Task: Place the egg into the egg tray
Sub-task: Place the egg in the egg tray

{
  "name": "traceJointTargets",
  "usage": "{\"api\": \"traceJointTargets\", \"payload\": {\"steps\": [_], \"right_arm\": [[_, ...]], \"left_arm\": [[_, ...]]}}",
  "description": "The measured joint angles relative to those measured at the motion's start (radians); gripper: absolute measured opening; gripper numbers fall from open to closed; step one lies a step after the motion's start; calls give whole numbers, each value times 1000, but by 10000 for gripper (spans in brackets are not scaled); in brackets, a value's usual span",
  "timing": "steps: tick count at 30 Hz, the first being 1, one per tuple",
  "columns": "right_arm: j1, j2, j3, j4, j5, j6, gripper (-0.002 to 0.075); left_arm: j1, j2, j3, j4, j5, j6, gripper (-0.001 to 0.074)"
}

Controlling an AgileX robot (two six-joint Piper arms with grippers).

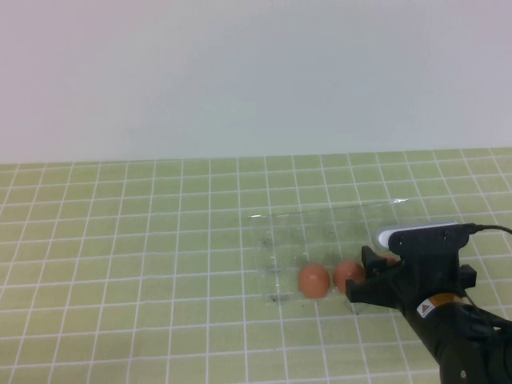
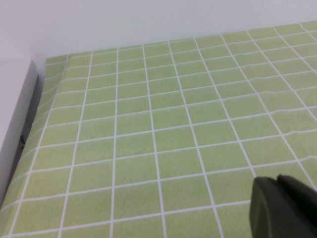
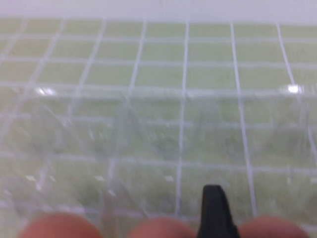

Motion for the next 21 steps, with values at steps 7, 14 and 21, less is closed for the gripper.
{"api": "traceJointTargets", "payload": {"steps": [7,14,21], "right_arm": [[17,-117,0,12,12,-84,430],[43,-321,0,85,87,-142,428],[78,-567,2,101,123,-305,175]], "left_arm": [[0,0,0,0,0,0,0],[0,0,0,0,0,0,0],[0,0,0,0,0,0,0]]}}
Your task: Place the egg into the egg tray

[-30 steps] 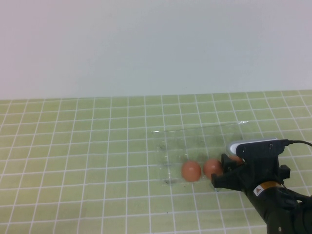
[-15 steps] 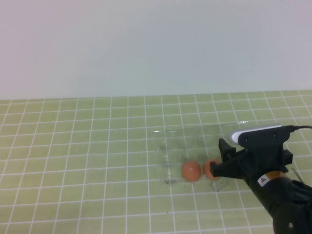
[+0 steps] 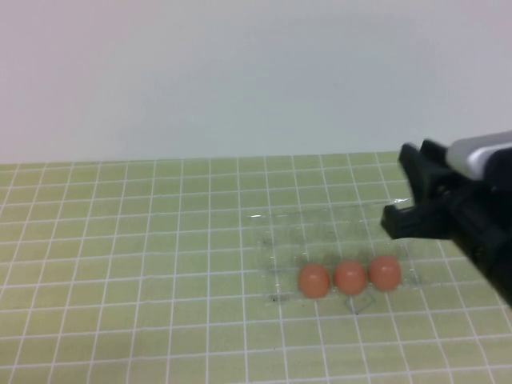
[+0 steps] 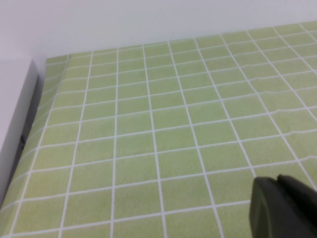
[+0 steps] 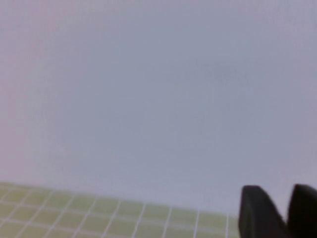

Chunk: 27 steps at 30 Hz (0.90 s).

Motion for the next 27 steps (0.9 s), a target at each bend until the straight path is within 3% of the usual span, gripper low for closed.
{"api": "traceJointTargets", "payload": {"steps": [3,6,27], "right_arm": [[13,-92,0,0,2,-103,52],[24,-172,0,0,2,-217,15],[18,-478,7,-28,130,-274,-1]], "left_arm": [[0,0,0,0,0,0,0],[0,0,0,0,0,0,0],[0,0,0,0,0,0,0]]}}
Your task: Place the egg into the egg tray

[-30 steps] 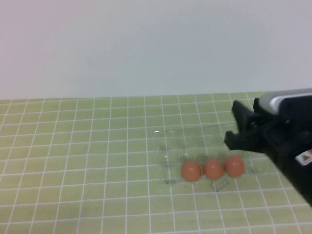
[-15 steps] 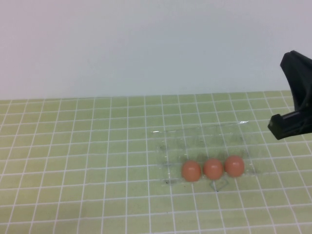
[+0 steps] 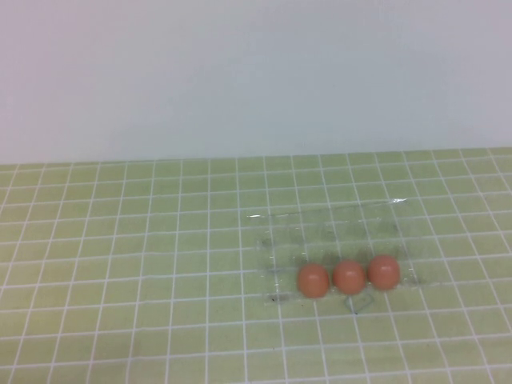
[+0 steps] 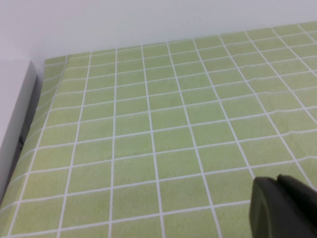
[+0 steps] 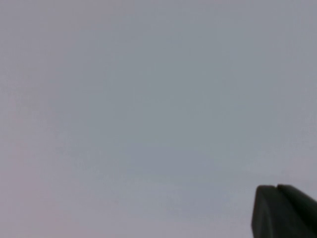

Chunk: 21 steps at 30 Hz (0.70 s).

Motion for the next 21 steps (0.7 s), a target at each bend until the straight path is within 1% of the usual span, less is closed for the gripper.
{"api": "traceJointTargets", "payload": {"steps": [2,5,10,12,15,18,21], "right_arm": [[-61,-52,2,-10,54,0,-1],[-205,-130,17,-54,177,0,-1],[-476,-270,104,-232,408,0,-1],[-570,-339,159,-314,488,0,-1],[-672,-446,251,-395,583,0,-2],[-735,-550,346,-425,657,0,-1],[-775,-656,450,-426,713,0,-2]], "left_arm": [[0,0,0,0,0,0,0],[0,0,0,0,0,0,0],[0,0,0,0,0,0,0],[0,0,0,0,0,0,0],[0,0,0,0,0,0,0],[0,0,0,0,0,0,0],[0,0,0,0,0,0,0]]}}
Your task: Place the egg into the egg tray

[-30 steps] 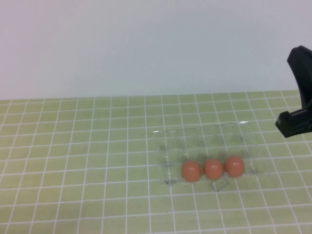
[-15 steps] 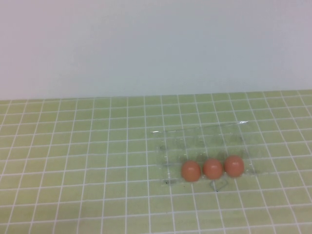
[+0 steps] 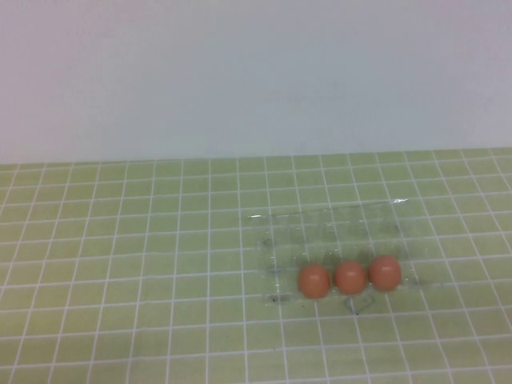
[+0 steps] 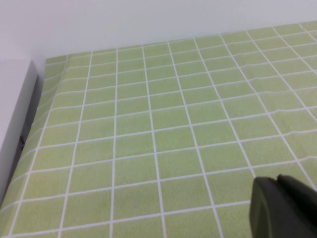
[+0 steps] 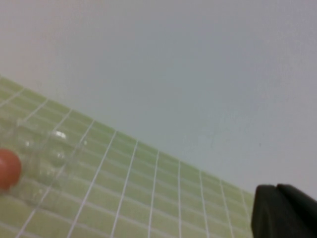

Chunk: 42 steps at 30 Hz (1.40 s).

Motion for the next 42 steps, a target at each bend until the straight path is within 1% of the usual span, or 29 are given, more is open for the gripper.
{"api": "traceJointTargets", "payload": {"steps": [6,11,22,38,40,42], "right_arm": [[-63,-176,151,-5,127,0,-2],[-92,-198,157,-22,210,0,-2],[-92,-198,157,-25,313,0,-2],[-92,-198,158,-26,324,0,-2],[-92,-198,158,-26,324,38,-2],[-92,-198,158,-32,324,129,-2]], "left_arm": [[0,0,0,0,0,0,0],[0,0,0,0,0,0,0],[0,0,0,0,0,0,0],[0,0,0,0,0,0,0],[0,0,0,0,0,0,0],[0,0,0,0,0,0,0]]}}
